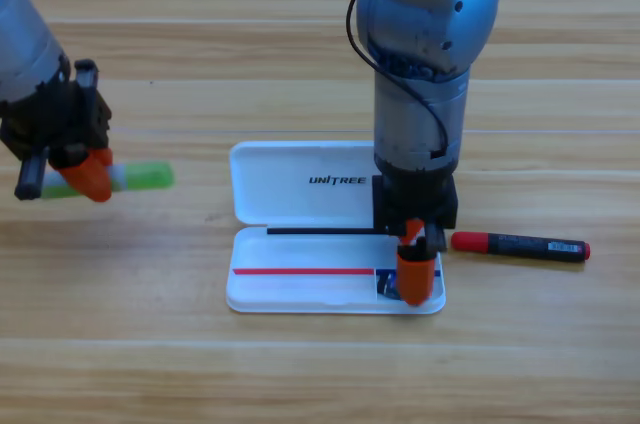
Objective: Clean up eraser and pencils
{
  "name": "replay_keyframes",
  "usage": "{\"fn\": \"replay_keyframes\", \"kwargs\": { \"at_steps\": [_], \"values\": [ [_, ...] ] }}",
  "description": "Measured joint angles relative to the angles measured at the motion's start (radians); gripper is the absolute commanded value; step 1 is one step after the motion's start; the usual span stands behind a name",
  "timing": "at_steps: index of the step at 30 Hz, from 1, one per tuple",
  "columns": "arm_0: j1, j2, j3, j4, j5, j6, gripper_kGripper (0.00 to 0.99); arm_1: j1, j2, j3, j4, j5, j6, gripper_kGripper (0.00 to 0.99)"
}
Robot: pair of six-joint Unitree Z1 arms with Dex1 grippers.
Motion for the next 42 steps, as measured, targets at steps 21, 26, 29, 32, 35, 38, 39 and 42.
{"fn": "replay_keyframes", "kwargs": {
  "at_steps": [21,26,29,32,35,38,39,42],
  "values": [
    [-0.114,0.010,-0.148,0.059,0.004,-0.024,0.000,-0.202,-0.437,0.576,-0.247,-0.024,-0.142,0.848],
    [-0.197,0.082,-0.194,0.059,0.011,-0.059,0.000,-0.238,-0.399,0.611,-0.328,-0.044,-0.175,0.848],
    [-0.245,0.139,-0.222,0.059,0.012,-0.075,0.000,-0.242,-0.377,0.611,-0.375,-0.044,-0.186,0.848],
    [-0.291,0.200,-0.253,0.059,0.012,-0.087,0.000,-0.242,-0.350,0.601,-0.388,-0.044,-0.202,0.847],
    [-0.326,0.260,-0.285,0.059,0.012,-0.093,0.000,-0.242,-0.311,0.583,-0.396,-0.044,-0.206,0.845],
    [-0.347,0.312,-0.311,0.059,0.012,-0.099,0.000,-0.242,-0.269,0.561,-0.398,-0.044,-0.207,0.839],
    [-0.351,0.325,-0.315,0.059,0.012,-0.101,0.000,-0.242,-0.252,0.550,-0.398,-0.044,-0.208,0.824],
    [-0.362,0.360,-0.319,0.059,0.012,-0.107,0.000,-0.242,-0.217,0.531,-0.399,-0.049,-0.209,0.746]
  ]
}}
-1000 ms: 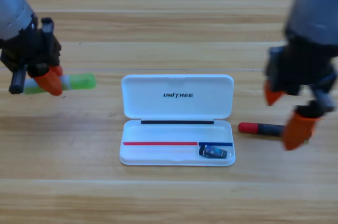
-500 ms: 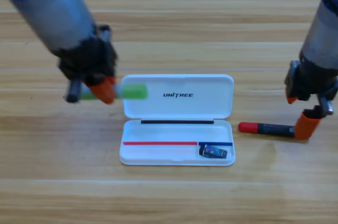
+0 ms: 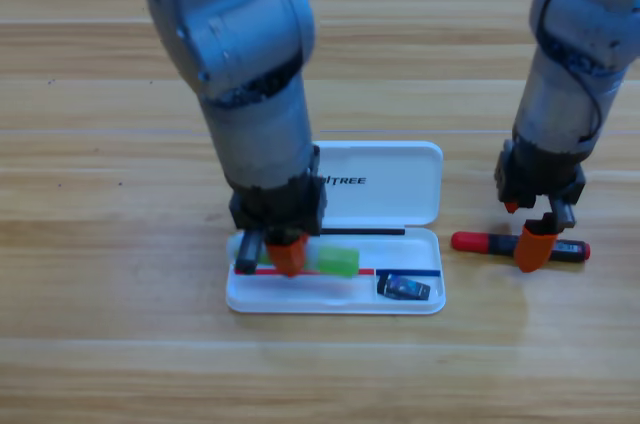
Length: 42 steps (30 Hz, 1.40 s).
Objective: Clean up eraser and pencils
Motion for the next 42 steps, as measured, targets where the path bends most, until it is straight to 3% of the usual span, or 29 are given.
{"fn": "replay_keyframes", "kwargs": {
  "at_steps": [3,7,8,23,42],
  "values": [
    [-0.001,0.033,-0.022,0.000,0.000,-0.006,0.000,0.000,0.037,-0.021,0.000,-0.011,-0.001,0.546],
    [-0.002,0.052,-0.042,0.000,0.000,-0.011,0.000,0.000,0.053,-0.047,0.000,-0.025,-0.014,0.061],
    [-0.002,0.055,-0.044,0.000,0.000,-0.013,0.000,0.000,0.053,-0.048,0.000,-0.026,-0.017,0.000],
    [-0.003,0.084,-0.048,-0.003,-0.001,-0.036,0.000,0.001,0.055,-0.055,0.001,-0.028,-0.027,0.000],
    [-0.003,0.084,-0.067,-0.004,-0.019,-0.122,0.000,0.001,0.055,-0.055,0.002,-0.029,-0.027,0.000]
  ]
}}
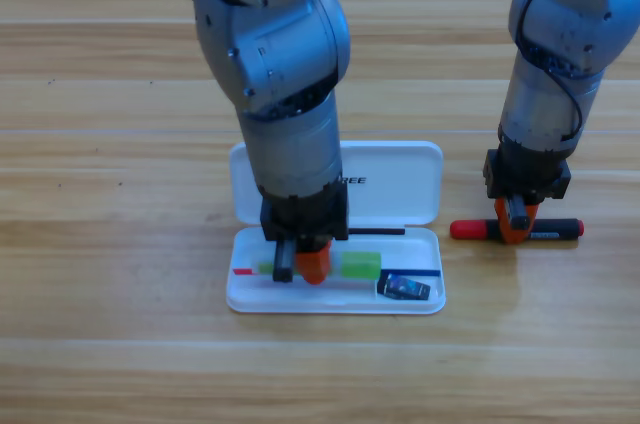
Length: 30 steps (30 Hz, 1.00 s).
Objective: Clean up eraser and pencils
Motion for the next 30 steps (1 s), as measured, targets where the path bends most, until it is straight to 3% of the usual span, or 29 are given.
{"fn": "replay_keyframes", "kwargs": {
  "at_steps": [28,29,30],
  "values": [
    [0.002,0.000,0.032,0.000,-0.001,-0.012,0.000,0.000,0.000,0.000,0.003,-0.020,0.000,0.000],
    [0.002,0.000,0.032,0.000,-0.001,-0.012,0.029,0.000,0.000,0.001,0.003,-0.021,0.000,0.000],
    [0.002,0.000,0.032,0.000,-0.001,-0.012,0.198,0.000,-0.001,0.001,0.003,-0.021,0.000,0.000]
  ]
}}
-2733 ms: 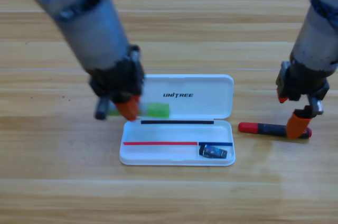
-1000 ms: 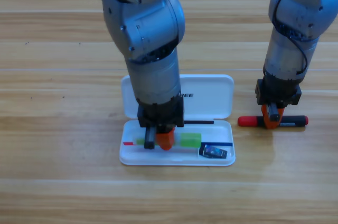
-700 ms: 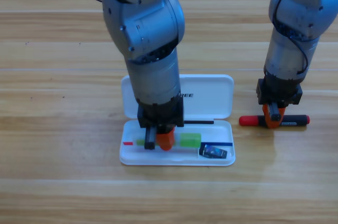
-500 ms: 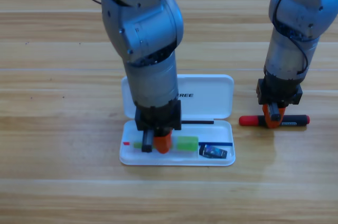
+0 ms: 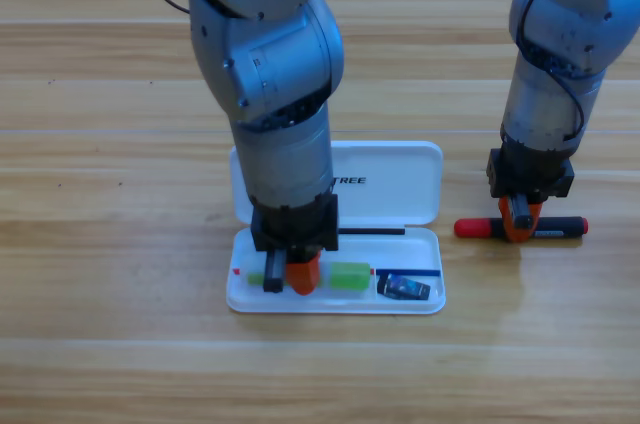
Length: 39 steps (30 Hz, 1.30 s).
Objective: Clean up eraser and pencils
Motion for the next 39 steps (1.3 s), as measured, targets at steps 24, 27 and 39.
{"fn": "replay_keyframes", "kwargs": {
  "at_steps": [24,27,39],
  "values": [
    [0.002,-0.093,0.002,0.061,0.000,0.000,0.990,0.051,-0.225,-0.028,0.283,0.032,0.078,0.000],
    [0.002,-0.197,0.002,0.087,0.000,0.000,0.990,0.090,-0.257,-0.042,0.305,0.075,0.095,0.000],
    [0.150,-0.569,0.000,0.125,-0.034,0.026,0.990,0.209,-0.055,-0.399,0.365,0.097,0.190,0.000]
  ]
}}
